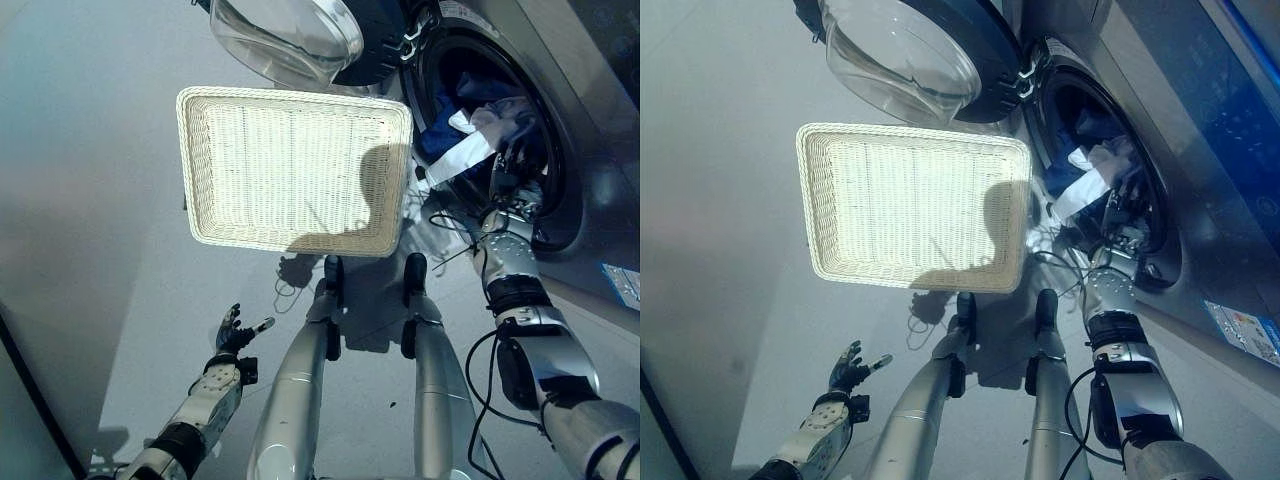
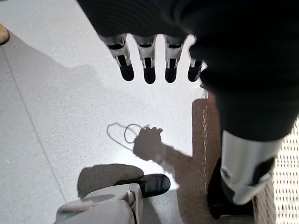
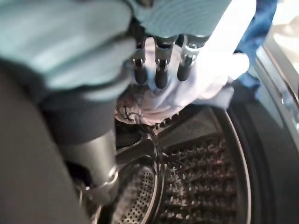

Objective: Put the clothes into the washing machine.

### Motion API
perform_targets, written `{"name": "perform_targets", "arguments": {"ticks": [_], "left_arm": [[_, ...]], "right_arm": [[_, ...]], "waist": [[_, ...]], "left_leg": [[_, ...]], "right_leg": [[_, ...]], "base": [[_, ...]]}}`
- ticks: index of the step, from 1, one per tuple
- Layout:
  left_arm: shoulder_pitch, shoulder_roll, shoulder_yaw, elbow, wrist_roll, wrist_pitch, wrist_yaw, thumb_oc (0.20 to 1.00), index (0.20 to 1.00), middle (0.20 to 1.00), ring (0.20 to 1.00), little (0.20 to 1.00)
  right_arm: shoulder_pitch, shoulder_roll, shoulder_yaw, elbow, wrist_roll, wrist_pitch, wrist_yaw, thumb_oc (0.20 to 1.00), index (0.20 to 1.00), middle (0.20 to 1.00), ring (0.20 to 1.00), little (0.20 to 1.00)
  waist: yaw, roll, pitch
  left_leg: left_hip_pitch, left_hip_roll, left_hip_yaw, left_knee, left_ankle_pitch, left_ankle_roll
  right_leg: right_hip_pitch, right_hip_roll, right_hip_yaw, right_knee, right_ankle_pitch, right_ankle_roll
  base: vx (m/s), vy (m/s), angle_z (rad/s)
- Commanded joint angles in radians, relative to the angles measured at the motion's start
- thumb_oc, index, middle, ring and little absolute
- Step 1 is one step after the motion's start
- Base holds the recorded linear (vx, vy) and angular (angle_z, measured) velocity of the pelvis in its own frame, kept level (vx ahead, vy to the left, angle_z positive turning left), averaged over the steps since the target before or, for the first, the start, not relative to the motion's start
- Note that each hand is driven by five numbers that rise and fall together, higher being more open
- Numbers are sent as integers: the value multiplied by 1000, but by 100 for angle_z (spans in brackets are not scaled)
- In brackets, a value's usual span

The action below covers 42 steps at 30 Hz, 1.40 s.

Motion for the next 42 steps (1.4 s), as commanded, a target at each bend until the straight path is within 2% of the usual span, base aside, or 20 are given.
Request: {"name": "perform_targets", "arguments": {"ticks": [1, 2, 3, 4, 6, 7, 9, 11, 12, 23, 24, 26, 27, 28, 32, 42], "left_arm": [[31, -63, -1, 31, -32, -31, 27, 1000, 1000, 1000, 1000, 1000], [28, -79, 2, 41, -27, -39, 34, 1000, 1000, 1000, 1000, 1000], [24, -80, 5, 41, -27, -39, 34, 1000, 1000, 1000, 1000, 1000], [27, -86, 4, 44, -25, -43, 36, 1000, 1000, 1000, 1000, 1000], [21, -100, 9, 54, -21, -53, 38, 1000, 1000, 1000, 1000, 1000], [24, -103, 8, 56, -22, -55, 39, 1000, 1000, 1000, 1000, 1000], [17, -116, 20, 71, -17, -58, 36, 1000, 1000, 1000, 1000, 1000], [13, -120, 29, 83, -12, -60, 29, 1000, 1000, 1000, 1000, 1000], [7, -132, 39, 107, -7, -71, 18, 1000, 1000, 1000, 1000, 1000], [-29, -163, 44, 165, -10, -83, 9, 1000, 1000, 1000, 1000, 1000], [-37, -167, 43, 173, -13, -84, 8, 1000, 1000, 1000, 1000, 1000], [-47, -168, 42, 179, -18, -83, 6, 1000, 1000, 1000, 1000, 1000], [-48, -169, 40, 188, -20, -86, 1, 1000, 1000, 1000, 1000, 1000], [-54, -170, 44, 190, -19, -87, 0, 1000, 1000, 1000, 1000, 1000], [-61, -167, 28, 189, -17, -91, 1, 1000, 1000, 1000, 1000, 1000], [-67, -140, -20, 104, -48, -91, 23, 1000, 1000, 1000, 1000, 1000]], "right_arm": [[198, -11, 20, -16, -114, -94, -27, 1000, 1000, 1000, 1000, 1000], [234, 19, 74, -15, -226, -103, -52, 1000, 1000, 1000, 1000, 1000], [230, 20, 75, -20, -233, -104, -59, 1000, 1000, 1000, 1000, 1000], [246, 27, 98, -14, -310, -106, -81, 1000, 1000, 1000, 1000, 1000], [259, 30, 158, -9, -546, -121, -176, 1000, 1000, 1000, 1000, 1000], [266, 28, 175, -5, -604, -122, -196, 1000, 1000, 1000, 1000, 1000], [273, 23, 225, 12, -790, -95, -269, 1000, 1000, 1000, 1000, 1000], [274, 19, 242, 31, -831, -78, -284, 1000, 1000, 1000, 1000, 1000], [277, 19, 254, 76, -849, -22, -260, 1000, 1000, 1000, 1000, 1000], [267, 50, 242, 192, -731, 76, -218, 1000, 1000, 1000, 1000, 1000], [248, 48, 227, 236, -700, 141, -212, 1000, 1000, 1000, 1000, 1000], [217, 39, 206, 297, -670, 206, -196, 1000, 1000, 1000, 1000, 1000], [194, 24, 187, 347, -650, 259, -196, 1000, 1000, 1000, 1000, 1000], [180, 18, 181, 359, -646, 276, -195, 1000, 1000, 1000, 1000, 1000], [96, -31, 143, 438, -576, 352, -187, 1000, 1000, 1000, 1000, 1000], [-43, -99, 126, 466, -578, 318, -183, 1000, 1000, 1000, 1000, 1000]], "waist": [[-46, 92, -24], [-51, 90, -24], [-51, 90, -24], [-53, 89, -24], [-55, 88, -24], [-56, 87, -24], [-58, 87, -24], [-58, 86, -24], [-57, 85, -24], [-49, 89, -24], [-43, 96, -24], [-34, 105, -24], [-28, 111, -24], [-24, 114, -24], [0, 133, -24], [45, 158, -24]], "left_leg": [[4, -33, -38, -66, 23, -42], [-1, -33, -36, -70, 27, -41], [-10, -31, -35, -71, 37, -41], [-5, -33, -35, -72, 30, -41], [-18, -32, -33, -78, 43, -41], [-10, -34, -33, -78, 37, -41], [-12, -34, -34, -84, 41, -44], [-13, -34, -34, -83, 42, -45], [-14, -35, -34, -82, 41, -46], [-37, -37, -38, -77, 51, -49], [-45, -37, -40, -74, 53, -50], [-59, -37, -42, -63, 52, -51], [-63, -39, -44, -49, 43, -52], [-76, -37, -44, -47, 51, -52], [-118, -41, -65, -2, 34, -50], [-257, -26, -85, 64, 31, -46]], "right_leg": [[11, 88, -81, 30, -67, -6], [5, 89, -76, 26, -62, -6], [-3, 91, -76, 20, -50, -7], [2, 89, -74, 22, -58, -6], [-8, 90, -72, 8, -42, -7], [-2, 88, -71, 11, -50, -6], [-3, 87, -70, 3, -46, -4], [-3, 86, -71, 1, -45, -3], [-1, 83, -72, -3, -45, -2], [-20, 79, -80, -5, -34, 0], [-29, 77, -82, 4, -38, 0], [-42, 74, -87, 21, -46, 0], [-49, 70, -89, 41, -62, 0], [-59, 71, -91, 39, -53, -1], [-111, 63, -97, 94, -79, -2], [-253, 62, -104, 201, -108, -7]], "base": [[-23, 90, -4], [-24, 43, -1], [-33, 62, -1], [-41, 35, -3], [-36, 53, -9], [-35, 54, -13], [-23, 48, -7], [-18, 37, -7], [-31, 44, -10], [-6, 6, -1], [0, 0, 0], [22, -5, 3], [23, -26, 7], [39, -35, 8], [23, -56, 12], [10, -63, 16]]}}
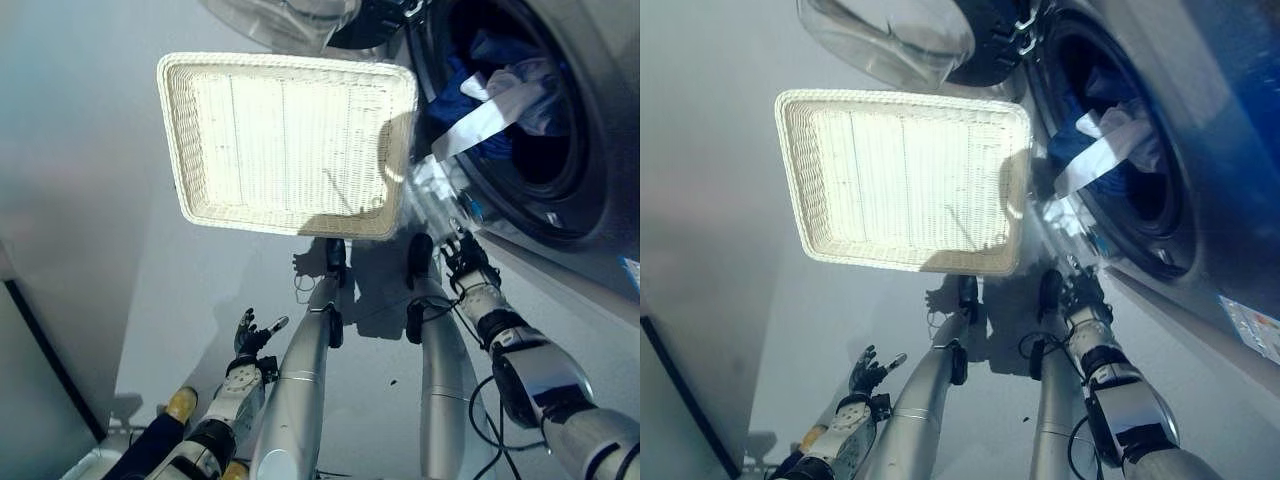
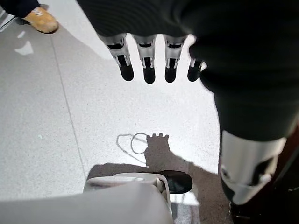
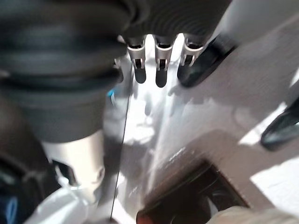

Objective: Put the clothes into the washing machine.

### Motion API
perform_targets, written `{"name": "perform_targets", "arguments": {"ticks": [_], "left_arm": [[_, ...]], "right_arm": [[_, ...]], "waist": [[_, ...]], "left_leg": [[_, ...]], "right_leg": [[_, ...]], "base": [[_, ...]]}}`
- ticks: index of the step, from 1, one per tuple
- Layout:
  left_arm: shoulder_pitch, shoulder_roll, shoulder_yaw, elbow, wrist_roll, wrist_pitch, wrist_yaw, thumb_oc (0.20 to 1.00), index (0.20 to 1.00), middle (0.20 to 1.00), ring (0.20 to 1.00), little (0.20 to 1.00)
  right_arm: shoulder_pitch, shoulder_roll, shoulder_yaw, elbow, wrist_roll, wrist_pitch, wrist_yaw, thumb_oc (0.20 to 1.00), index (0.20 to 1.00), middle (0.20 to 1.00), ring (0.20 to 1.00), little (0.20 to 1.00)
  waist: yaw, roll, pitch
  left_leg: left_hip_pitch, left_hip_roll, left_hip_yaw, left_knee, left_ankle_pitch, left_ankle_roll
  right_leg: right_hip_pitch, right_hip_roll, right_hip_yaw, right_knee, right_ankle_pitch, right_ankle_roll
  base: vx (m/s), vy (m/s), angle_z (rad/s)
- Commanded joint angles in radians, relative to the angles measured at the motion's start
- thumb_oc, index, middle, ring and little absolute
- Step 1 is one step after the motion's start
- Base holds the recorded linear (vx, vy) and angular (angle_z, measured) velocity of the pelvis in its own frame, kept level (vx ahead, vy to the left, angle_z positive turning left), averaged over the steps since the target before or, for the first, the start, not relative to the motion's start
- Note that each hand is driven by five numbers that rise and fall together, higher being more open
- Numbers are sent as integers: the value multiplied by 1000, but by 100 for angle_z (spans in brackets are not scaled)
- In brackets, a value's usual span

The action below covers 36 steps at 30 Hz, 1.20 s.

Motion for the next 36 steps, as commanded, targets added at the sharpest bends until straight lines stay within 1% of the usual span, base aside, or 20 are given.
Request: {"name": "perform_targets", "arguments": {"ticks": [1, 3, 4, 5, 7, 10, 12, 14, 15, 16, 17, 19, 22, 24, 25, 27, 31, 33, 34, 36], "left_arm": [[8, -19, -30, -16, -43, -3, 27, 1000, 1000, 1000, 1000, 1000], [10, -10, -38, -36, -46, -2, 29, 1000, 1000, 1000, 1000, 1000], [9, -9, -38, -37, -46, -1, 29, 1000, 1000, 1000, 1000, 1000], [12, 3, -46, -59, -47, 3, 34, 1000, 1000, 1000, 1000, 1000], [12, 7, -48, -64, -47, 3, 34, 1000, 1000, 1000, 1000, 1000], [17, 28, -54, -96, -45, 9, 38, 1000, 1000, 1000, 1000, 1000], [26, 47, -52, -119, -45, 14, 37, 1000, 1000, 1000, 1000, 1000], [41, 63, -51, -137, -42, 15, 31, 1000, 1000, 1000, 1000, 1000], [61, 75, -44, -151, -36, 12, 23, 1000, 1000, 1000, 1000, 1000], [65, 78, -43, -154, -35, 10, 21, 1000, 1000, 1000, 1000, 1000], [79, 86, -36, -160, -30, 0, 12, 1000, 1000, 1000, 1000, 1000], [95, 94, -30, -168, -26, -9, 4, 1000, 1000, 1000, 1000, 1000], [108, 96, -21, -172, -21, -17, -5, 1000, 1000, 1000, 1000, 1000], [120, 101, -13, -178, -23, -18, -14, 1000, 1000, 1000, 1000, 1000], [129, 100, -7, -178, -18, -20, -19, 1000, 1000, 1000, 1000, 1000], [131, 103, -5, -178, -20, -19, -20, 1000, 1000, 1000, 1000, 1000], [143, 110, 10, -175, -15, 3, -24, 1000, 1000, 1000, 1000, 1000], [145, 112, 12, -174, -13, 6, -26, 1000, 1000, 1000, 1000, 1000], [147, 113, 20, -171, -7, 20, -27, 1000, 1000, 1000, 1000, 1000], [149, 113, 24, -169, -2, 23, -28, 1000, 1000, 1000, 1000, 1000]], "right_arm": [[34, -39, 6, -26, 15, -30, 2, 1000, 1000, 1000, 1000, 1000], [8, -52, 11, -35, -20, -50, -2, 1000, 1000, 1000, 1000, 1000], [7, -52, 11, -35, -21, -50, -3, 1000, 1000, 1000, 1000, 1000], [-26, -69, 21, -51, -66, -65, -15, 1000, 1000, 1000, 1000, 1000], [-42, -78, 27, -54, -94, -71, -18, 1000, 1000, 1000, 1000, 1000], [-99, -114, 64, -73, -235, -80, -54, 1000, 1000, 1000, 1000, 1000], [-138, -148, 98, -112, -266, -100, -55, 1000, 1000, 1000, 1000, 1000], [-158, -170, 119, -159, -246, -118, -40, 1000, 1000, 1000, 1000, 1000], [-170, -183, 134, -221, -210, -136, -25, 1000, 1000, 1000, 1000, 1000], [-174, -185, 138, -236, -202, -136, -24, 1000, 1000, 1000, 1000, 1000], [-190, -190, 147, -289, -179, -158, -14, 1000, 1000, 1000, 1000, 1000], [-205, -199, 151, -354, -168, -175, -9, 1000, 1000, 1000, 1000, 1000], [-218, -212, 153, -400, -151, -185, 3, 1000, 1000, 1000, 1000, 1000], [-231, -224, 145, -449, -96, -195, 10, 1000, 1000, 1000, 1000, 1000], [-235, -227, 135, -475, -71, -218, 16, 1000, 1000, 1000, 1000, 1000], [-232, -227, 129, -494, -64, -222, 15, 1000, 1000, 1000, 1000, 1000], [-213, -234, 97, -630, -41, -255, 3, 1000, 1000, 1000, 1000, 1000], [-207, -233, 93, -644, -41, -257, 4, 1000, 1000, 1000, 1000, 1000], [-193, -238, 84, -690, -47, -260, 2, 1000, 1000, 1000, 1000, 1000], [-185, -240, 78, -711, -47, -263, 1, 1000, 1000, 1000, 1000, 1000]], "waist": [[-8, 123, -16], [0, 126, -16], [0, 126, -16], [8, 127, -16], [11, 127, -16], [23, 126, -16], [25, 122, -16], [25, 117, -16], [24, 112, -16], [24, 111, -16], [23, 106, -16], [19, 100, -16], [14, 96, -16], [5, 92, -16], [0, 88, -16], [-4, 85, -16], [-31, 65, -16], [-33, 62, -16], [-46, 54, -16], [-50, 51, -16]], "left_leg": [[-50, -47, -15, 11, 6, 15], [-76, -43, -19, 15, 10, 15], [-78, -43, -19, 16, 10, 15], [-98, -41, -25, 17, 13, 13], [-106, -40, -29, 20, 14, 13], [-127, -39, -40, 23, 14, 13], [-131, -38, -47, 21, 14, 11], [-127, -38, -49, 18, 13, 10], [-119, -38, -50, 13, 13, 9], [-117, -38, -51, 11, 13, 9], [-105, -39, -51, -2, 15, 8], [-87, -42, -51, -11, 14, 8], [-69, -44, -48, -18, 12, 7], [-46, -47, -42, -22, 7, 8], [-31, -52, -38, -23, 2, 9], [-22, -54, -36, -23, -3, 10], [19, -74, -19, 3, -37, 26], [24, -76, -17, 6, -40, 27], [35, -83, -12, 24, -56, 33], [40, -85, -9, 30, -62, 35]], "right_leg": [[-25, 44, -52, 54, -54, 52], [-50, 41, -53, 66, -55, 53], [-52, 41, -53, 67, -55, 53], [-70, 39, -55, 72, -52, 54], [-77, 38, -56, 74, -51, 55], [-96, 33, -61, 74, -44, 58], [-100, 32, -64, 63, -35, 60], [-96, 34, -65, 53, -30, 60], [-88, 36, -67, 40, -23, 61], [-86, 37, -67, 37, -23, 61], [-73, 40, -69, 18, -17, 63], [-57, 44, -69, -2, -10, 65], [-41, 49, -66, -20, -4, 66], [-23, 54, -61, -37, 2, 65], [-9, 57, -59, -52, 6, 65], [0, 58, -58, -62, 10, 66], [41, 58, -51, -100, 29, 64], [46, 58, -49, -104, 31, 64], [58, 58, -41, -110, 35, 64], [63, 57, -39, -112, 37, 64]], "base": [[5, -67, 13], [3, -66, 12], [2, -82, 8], [0, -69, 4], [1, -66, 3], [-1, -64, 4], [-5, -44, 6], [-8, -19, 5], [-12, -4, 3], [0, 0, 0], [0, 0, 0], [-25, 32, -5], [-14, 64, -5], [-16, 100, -6], [-12, 62, -11], [-8, 46, -15], [-9, 43, -7], [-8, 14, -5], [-7, 9, -6], [-11, 2, -6]]}}
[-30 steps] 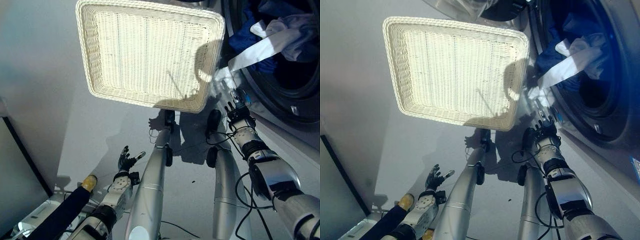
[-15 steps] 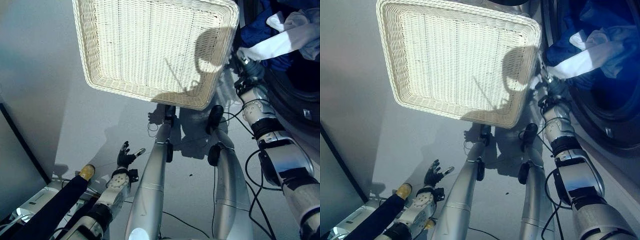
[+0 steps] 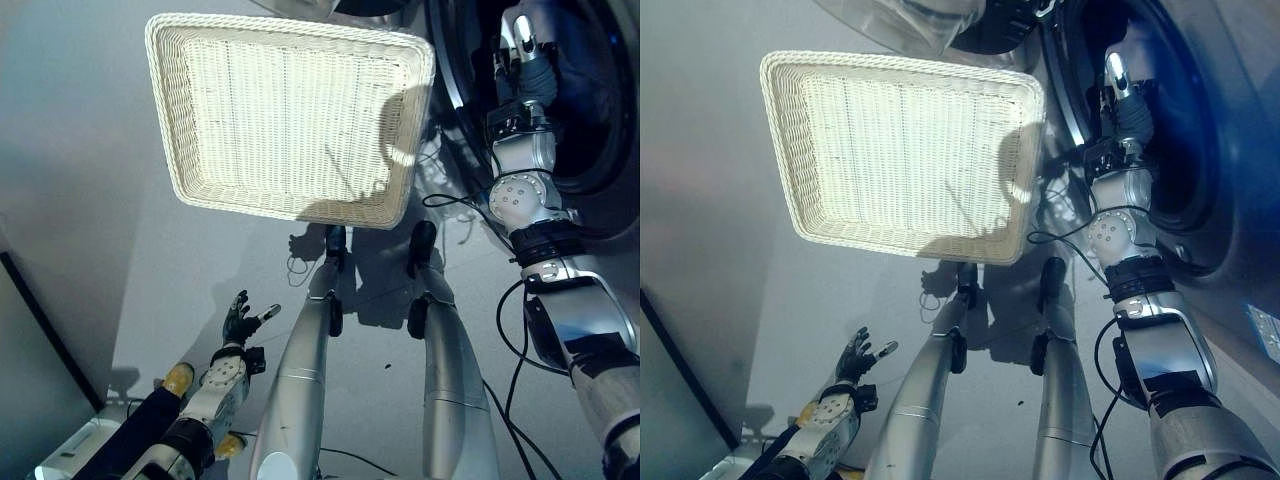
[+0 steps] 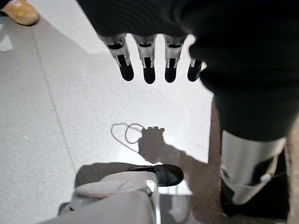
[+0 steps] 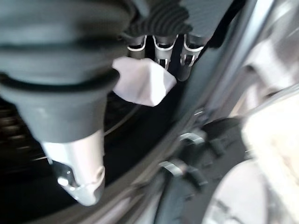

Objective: Put the clothes into the washing machine.

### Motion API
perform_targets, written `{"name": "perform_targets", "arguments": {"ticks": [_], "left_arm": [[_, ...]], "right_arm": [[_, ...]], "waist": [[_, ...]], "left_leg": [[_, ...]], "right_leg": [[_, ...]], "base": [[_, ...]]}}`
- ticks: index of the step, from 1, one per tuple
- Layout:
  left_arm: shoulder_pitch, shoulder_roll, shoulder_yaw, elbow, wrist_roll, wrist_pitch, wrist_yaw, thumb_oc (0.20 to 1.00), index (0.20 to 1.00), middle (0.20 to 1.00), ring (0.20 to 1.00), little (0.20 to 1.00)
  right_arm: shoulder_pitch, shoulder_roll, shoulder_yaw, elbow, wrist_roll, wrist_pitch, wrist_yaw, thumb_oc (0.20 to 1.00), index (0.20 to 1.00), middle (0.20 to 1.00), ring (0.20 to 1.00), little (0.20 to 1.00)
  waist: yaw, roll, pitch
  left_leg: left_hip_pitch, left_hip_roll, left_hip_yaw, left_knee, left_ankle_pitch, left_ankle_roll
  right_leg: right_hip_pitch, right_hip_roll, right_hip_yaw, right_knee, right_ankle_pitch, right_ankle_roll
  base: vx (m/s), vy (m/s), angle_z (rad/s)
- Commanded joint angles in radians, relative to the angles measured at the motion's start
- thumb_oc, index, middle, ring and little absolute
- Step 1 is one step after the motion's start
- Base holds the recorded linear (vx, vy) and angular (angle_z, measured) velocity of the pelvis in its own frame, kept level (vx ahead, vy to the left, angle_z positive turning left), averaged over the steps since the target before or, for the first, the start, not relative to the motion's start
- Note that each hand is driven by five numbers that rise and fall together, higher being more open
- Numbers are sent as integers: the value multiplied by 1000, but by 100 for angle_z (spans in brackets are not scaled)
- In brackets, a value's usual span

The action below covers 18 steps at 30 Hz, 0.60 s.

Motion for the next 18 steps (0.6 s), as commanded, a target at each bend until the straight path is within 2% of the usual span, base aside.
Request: {"name": "perform_targets", "arguments": {"ticks": [1, 3, 5, 6, 7, 8, 9, 10, 11, 12, 13, 14, 15, 16, 17, 18], "left_arm": [[93, 4, 30, -16, 22, 18, -3, 1000, 1000, 1000, 1000, 1000], [93, 5, 30, -16, 22, 18, -3, 1000, 1000, 1000, 1000, 1000], [94, 5, 35, -13, 26, 28, -1, 1000, 1000, 1000, 1000, 1000], [93, 3, 38, -10, 23, 37, 4, 1000, 1000, 1000, 1000, 1000], [92, 1, 39, -9, 25, 38, 6, 1000, 1000, 1000, 1000, 1000], [92, -3, 40, -6, 27, 38, 10, 1000, 1000, 1000, 1000, 1000], [92, -5, 40, -5, 27, 39, 12, 1000, 1000, 1000, 1000, 1000], [85, -14, 38, -2, 29, 42, 26, 1000, 1000, 1000, 1000, 1000], [81, -16, 30, -2, 28, 45, 32, 1000, 1000, 1000, 1000, 1000], [78, -16, 25, -3, 26, 46, 36, 1000, 1000, 1000, 1000, 1000], [76, -14, 17, -4, 19, 44, 40, 1000, 1000, 1000, 1000, 1000], [66, -12, 3, 0, 5, 36, 46, 1000, 1000, 1000, 1000, 1000], [61, -13, 3, 0, 4, 36, 46, 1000, 1000, 1000, 1000, 1000], [59, -12, -2, 9, 0, 29, 44, 1000, 1000, 1000, 1000, 1000], [54, -14, -3, 17, -1, 22, 43, 1000, 1000, 1000, 1000, 1000], [57, -16, -7, 22, -3, 17, 43, 1000, 1000, 1000, 1000, 1000]], "right_arm": [[24, -74, 1, -153, -2, -88, 4, 1000, 1000, 1000, 1000, 1000], [25, -73, 1, -154, -3, -88, 3, 1000, 1000, 1000, 1000, 1000], [35, -74, -18, -217, -26, -149, -27, 1000, 1000, 1000, 1000, 1000], [42, -72, -42, -260, -97, -238, -123, 1000, 1000, 1000, 1000, 1000], [43, -70, -55, -273, -148, -284, -190, 1000, 1000, 1000, 1000, 1000], [43, -70, -83, -287, -233, -364, -310, 1000, 1000, 1000, 1000, 1000], [45, -68, -94, -296, -261, -382, -355, 1000, 1000, 1000, 1000, 1000], [41, -78, -166, -274, -368, -519, -596, 1000, 1000, 1000, 1000, 1000], [38, -83, -185, -260, -415, -561, -726, 1000, 1000, 1000, 1000, 1000], [36, -89, -197, -245, -419, -587, -802, 1000, 1000, 1000, 1000, 1000], [33, -101, -210, -213, -371, -616, -866, 1000, 1000, 1000, 1000, 1000], [15, -124, -208, -162, -275, -642, -971, 1000, 1000, 1000, 1000, 1000], [8, -128, -206, -158, -272, -644, -971, 1000, 1000, 1000, 1000, 1000], [8, -134, -199, -114, -144, -664, -1054, 1000, 1000, 1000, 1000, 1000], [4, -136, -197, -87, -61, -673, -1076, 1000, 1000, 1000, 1000, 1000], [7, -137, -197, -71, -17, -675, -1084, 1000, 1000, 1000, 1000, 1000]], "waist": [[-36, 45, -17], [-36, 44, -17], [-48, 36, -17], [-57, 29, -17], [-59, 27, -17], [-63, 25, -17], [-64, 24, -17], [-70, 19, -17], [-69, 19, -17], [-69, 19, -17], [-70, 21, -17], [-67, 24, -17], [-67, 25, -17], [-63, 27, -17], [-62, 27, -17], [-59, 28, -17]], "left_leg": [[40, -91, 17, 49, -83, 38], [41, -91, 18, 49, -83, 38], [54, -91, 26, 61, -96, 40], [68, -89, 34, 69, -107, 42], [73, -88, 37, 71, -110, 42], [80, -87, 40, 74, -115, 43], [82, -87, 41, 75, -116, 43], [92, -90, 38, 75, -121, 46], [95, -91, 36, 76, -123, 46], [97, -93, 34, 75, -123, 46], [100, -94, 32, 70, -119, 47], [100, -94, 33, 56, -108, 47], [92, -95, 34, 51, -96, 47], [103, -92, 35, 41, -100, 45], [98, -92, 37, 29, -84, 46], [108, -90, 36, 27, -92, 46]], "right_leg": [[31, 40, -33, -43, 0, 58], [32, 40, -33, -43, 0, 58], [43, 37, -30, -49, 6, 58], [56, 37, -26, -51, 7, 58], [61, 38, -24, -51, 6, 58], [68, 39, -21, -50, 4, 59], [71, 39, -20, -50, 4, 60], [84, 43, -16, -52, 4, 61], [88, 43, -14, -54, 6, 62], [91, 43, -13, -55, 8, 62], [93, 43, -13, -57, 10, 62], [93, 39, -17, -67, 16, 61], [87, 38, -18, -73, 27, 60], [96, 36, -23, -74, 19, 62], [93, 34, -27, -82, 31, 60], [102, 34, -28, -80, 21, 62]], "base": [[-12, -3, -8], [-5, -2, -5], [-3, 6, -2], [-6, 17, -4], [-5, 20, -6], [-2, 10, -7], [-7, -9, -9], [-9, -19, -9], [-12, -23, -8], [-16, -10, -4], [-44, 2, 1], [-59, 3, 4], [-50, 11, 5], [-47, 2, 3], [0, 0, 0], [0, 0, 0]]}}
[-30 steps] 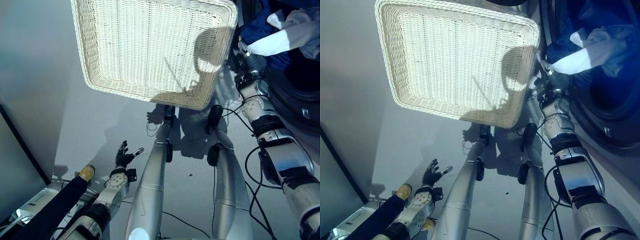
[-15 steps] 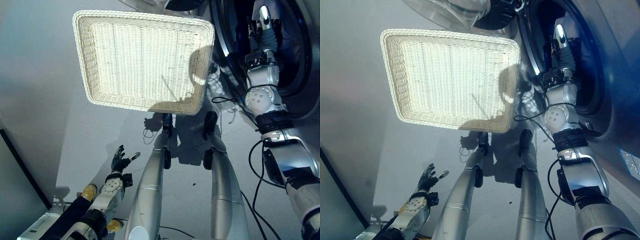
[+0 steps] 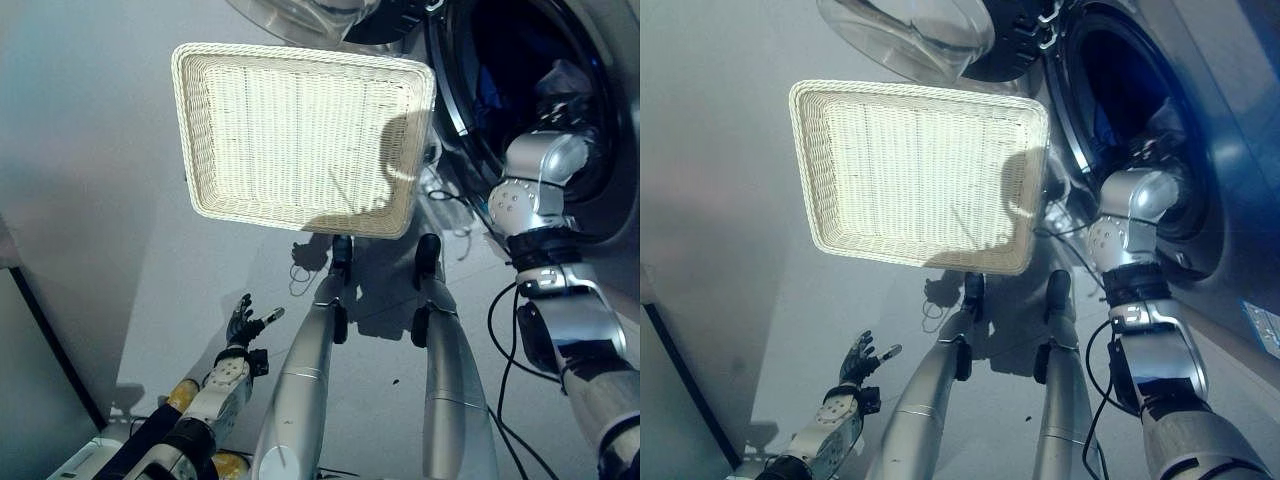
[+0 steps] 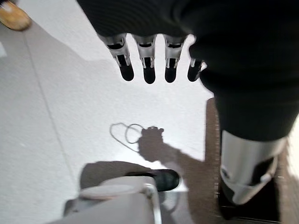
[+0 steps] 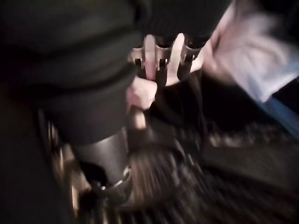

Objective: Put the clothes into the washing machine.

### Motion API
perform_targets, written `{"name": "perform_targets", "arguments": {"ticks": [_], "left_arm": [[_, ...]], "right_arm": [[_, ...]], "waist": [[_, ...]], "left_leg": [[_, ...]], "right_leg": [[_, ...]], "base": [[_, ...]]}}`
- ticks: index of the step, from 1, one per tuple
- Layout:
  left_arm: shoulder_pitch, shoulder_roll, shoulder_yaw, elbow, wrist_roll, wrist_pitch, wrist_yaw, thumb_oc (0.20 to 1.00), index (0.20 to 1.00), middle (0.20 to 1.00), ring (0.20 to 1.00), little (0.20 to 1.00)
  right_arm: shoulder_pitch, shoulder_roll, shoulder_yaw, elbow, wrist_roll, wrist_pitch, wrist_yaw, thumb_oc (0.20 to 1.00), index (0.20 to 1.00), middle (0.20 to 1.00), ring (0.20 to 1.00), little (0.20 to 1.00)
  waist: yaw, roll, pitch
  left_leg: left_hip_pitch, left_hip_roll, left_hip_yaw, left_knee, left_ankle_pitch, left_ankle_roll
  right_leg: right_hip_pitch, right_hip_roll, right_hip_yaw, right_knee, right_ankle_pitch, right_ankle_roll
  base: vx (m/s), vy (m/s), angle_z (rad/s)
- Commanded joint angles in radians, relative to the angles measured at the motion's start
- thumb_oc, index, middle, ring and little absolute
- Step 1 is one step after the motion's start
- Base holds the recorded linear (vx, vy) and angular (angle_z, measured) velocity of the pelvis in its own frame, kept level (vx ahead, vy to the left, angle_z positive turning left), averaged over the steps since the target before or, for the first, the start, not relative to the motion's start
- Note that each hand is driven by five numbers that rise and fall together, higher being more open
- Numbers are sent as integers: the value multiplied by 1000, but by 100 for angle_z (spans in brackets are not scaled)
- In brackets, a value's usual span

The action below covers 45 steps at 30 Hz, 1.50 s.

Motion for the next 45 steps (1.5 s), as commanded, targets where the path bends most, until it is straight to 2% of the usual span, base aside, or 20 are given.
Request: {"name": "perform_targets", "arguments": {"ticks": [1, 2, 9, 11, 12, 13, 14, 15, 18, 20, 22, 23, 24, 25, 26, 28, 29, 37, 39, 45], "left_arm": [[59, -7, 27, 12, -3, -26, 25, 1000, 1000, 1000, 1000, 1000], [62, -1, 19, 15, -9, -32, 26, 1000, 1000, 1000, 1000, 1000], [63, 15, 17, -7, -27, -14, 30, 1000, 1000, 1000, 1000, 1000], [59, 15, 16, -16, -31, -3, 39, 1000, 1000, 1000, 1000, 1000], [56, 17, 12, -32, -34, 14, 52, 1000, 1000, 1000, 1000, 1000], [54, 15, 12, -37, -30, 22, 55, 1000, 1000, 1000, 1000, 1000], [52, 11, 12, -38, -26, 27, 59, 1000, 1000, 1000, 1000, 1000], [52, 11, 12, -38, -25, 28, 59, 1000, 1000, 1000, 1000, 1000], [39, -1, 19, -27, -27, 35, 56, 1000, 1000, 1000, 1000, 1000], [38, -7, 24, -16, -26, 31, 51, 1000, 1000, 1000, 1000, 1000], [30, -24, 47, 14, -19, 28, 40, 1000, 1000, 1000, 1000, 1000], [27, -24, 53, 18, -17, 27, 37, 1000, 1000, 1000, 1000, 1000], [33, -31, 67, 36, -13, 24, 29, 1000, 1000, 1000, 1000, 1000], [35, -33, 73, 41, -10, 24, 26, 1000, 1000, 1000, 1000, 1000], [42, -37, 92, 56, -1, 23, 16, 1000, 1000, 1000, 1000, 1000], [46, -37, 103, 66, 4, 21, 9, 1000, 1000, 1000, 1000, 1000], [62, -40, 123, 87, 17, 17, -4, 1000, 1000, 1000, 1000, 1000], [80, -28, 195, 168, 64, 25, -65, 1000, 1000, 1000, 1000, 1000], [80, -23, 213, 206, 64, 19, -131, 1000, 1000, 1000, 1000, 1000], [92, -32, 219, 268, 81, -19, -272, 1000, 1000, 1000, 1000, 1000]], "right_arm": [[43, -184, -106, -39, 233, -235, -166, 1000, 1000, 1000, 1000, 1000], [45, -196, -92, 14, 361, -238, -149, 1000, 1000, 1000, 1000, 1000], [76, -210, -74, 147, 705, -182, -24, 1000, 1000, 1000, 1000, 1000], [96, -197, -79, 160, 821, -149, 113, 1000, 1000, 1000, 1000, 1000], [132, -168, -72, 129, 891, -61, 332, 1000, 1000, 1000, 1000, 1000], [147, -141, -61, 107, 952, 6, 487, 1000, 1000, 1000, 1000, 1000], [154, -115, -51, 95, 940, 58, 553, 1000, 1000, 1000, 1000, 1000], [155, -114, -52, 95, 940, 58, 554, 1000, 1000, 1000, 1000, 1000], [174, -37, -18, 35, 659, 232, 662, 1000, 1000, 1000, 1000, 1000], [190, -14, -3, 20, 530, 291, 677, 1000, 1000, 1000, 1000, 1000], [226, 7, 37, 3, 248, 375, 688, 1000, 1000, 1000, 1000, 1000], [230, 12, 40, -3, 200, 389, 686, 1000, 1000, 1000, 1000, 1000], [265, 14, 63, -2, 28, 415, 696, 1000, 1000, 1000, 1000, 1000], [275, 14, 71, -4, -9, 416, 694, 1000, 1000, 1000, 1000, 1000], [310, 7, 93, -11, -146, 442, 698, 1000, 1000, 1000, 1000, 1000], [331, 2, 107, -21, -197, 448, 698, 1000, 1000, 1000, 1000, 1000], [379, -8, 137, -33, -308, 486, 722, 1000, 1000, 1000, 1000, 1000], [528, 1, 247, -58, -433, 595, 800, 1000, 1000, 1000, 1000, 1000], [586, 23, 279, -37, -416, 629, 830, 1000, 1000, 1000, 1000, 1000], [739, 112, 290, 96, -386, 597, 912, 1000, 1000, 1000, 1000, 1000]], "waist": [[-68, 38, -23], [-63, 40, -23], [-57, 61, -23], [-56, 64, -23], [-55, 71, -23], [-53, 73, -23], [-53, 74, -23], [-54, 74, -23], [-55, 76, -23], [-57, 72, -23], [-62, 60, -23], [-63, 57, -23], [-67, 47, -23], [-68, 43, -23], [-71, 30, -23], [-74, 23, -23], [-80, 9, -23], [-97, -41, -23], [-105, -62, -23], [-117, -88, -29]], "left_leg": [[39, -64, 1, 18, -64, 7], [44, -64, -1, 12, -61, 8], [47, -73, -6, -2, -39, 8], [51, -74, -7, -10, -35, 8], [66, -73, -3, -17, -39, 8], [73, -74, 0, -24, -36, 8], [79, -76, 0, -29, -33, 9], [80, -76, 0, -29, -33, 9], [106, -81, -3, -49, -23, 7], [117, -82, -4, -57, -20, 5], [138, -81, -4, -69, -15, 0], [135, -80, -3, -73, -5, -1], [159, -77, -4, -75, -15, -3], [164, -77, -5, -76, -16, -3], [185, -73, -9, -82, -16, -5], [193, -70, -11, -90, -7, -6], [233, -66, -13, -100, -15, -8], [361, -50, -16, -107, -32, -18], [430, -44, -11, -110, -47, -22], [574, -33, 5, -139, -69, -25]], "right_leg": [[28, 54, -66, -37, -3, 29], [34, 53, -70, -36, -5, 28], [39, 49, -72, -38, -5, 18], [45, 50, -73, -37, -11, 17], [59, 57, -72, -22, -35, 14], [65, 58, -73, -17, -41, 13], [70, 60, -74, -13, -45, 13], [70, 59, -74, -13, -46, 13], [94, 66, -73, -15, -51, 11], [107, 70, -72, -21, -51, 10], [133, 74, -71, -35, -48, 9], [132, 75, -72, -42, -38, 8], [158, 75, -72, -41, -49, 10], [164, 75, -72, -43, -49, 10], [187, 76, -72, -51, -47, 12], [197, 76, -73, -64, -34, 13], [236, 74, -72, -75, -40, 17], [373, 56, -72, -123, -28, 33], [446, 47, -70, -145, -26, 42], [599, 29, -63, -196, -21, 57]], "base": [[2, -18, 5], [-8, -18, 7], [-19, 13, 7], [-27, 21, -3], [-40, -2, -6], [0, 0, 0], [0, 0, 0], [0, 0, 0], [-50, 8, -3], [-45, 11, -4], [-64, 24, -9], [-56, 29, -8], [0, 0, 0], [0, 0, 0], [0, 0, 0], [-45, 4, 4], [-59, 12, 7], [-14, 8, 5], [27, 6, 18], [63, 12, 0]]}}
